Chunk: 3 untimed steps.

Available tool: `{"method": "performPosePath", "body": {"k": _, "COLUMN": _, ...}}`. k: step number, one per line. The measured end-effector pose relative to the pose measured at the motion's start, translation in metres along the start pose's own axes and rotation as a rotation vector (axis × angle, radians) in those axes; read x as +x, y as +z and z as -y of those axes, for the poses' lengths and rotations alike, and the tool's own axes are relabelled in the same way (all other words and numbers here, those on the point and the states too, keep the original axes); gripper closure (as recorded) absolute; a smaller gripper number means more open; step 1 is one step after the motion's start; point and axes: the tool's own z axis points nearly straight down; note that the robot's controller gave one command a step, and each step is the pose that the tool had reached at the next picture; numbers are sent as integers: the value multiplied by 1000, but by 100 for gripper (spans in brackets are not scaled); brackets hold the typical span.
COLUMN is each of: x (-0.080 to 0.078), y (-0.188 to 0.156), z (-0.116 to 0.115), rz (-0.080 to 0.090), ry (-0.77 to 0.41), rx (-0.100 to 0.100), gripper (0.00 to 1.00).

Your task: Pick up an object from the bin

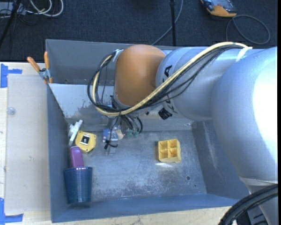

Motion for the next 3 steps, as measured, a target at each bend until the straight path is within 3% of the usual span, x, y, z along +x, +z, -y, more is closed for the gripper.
{"method": "performPosePath", "body": {"k": 1, "x": -2, "y": -5, "z": 1, "rz": 7, "ry": 3, "rx": -1, "gripper": 0}}
{"method": "performPosePath", "body": {"k": 2, "x": -9, "y": 51, "z": 27, "rz": 5, "ry": 75, "rx": -2, "gripper": 0}}
{"method": "performPosePath", "body": {"k": 3, "x": -7, "y": 47, "z": 30, "rz": 1, "ry": -23, "rx": 1, "gripper": 0}}
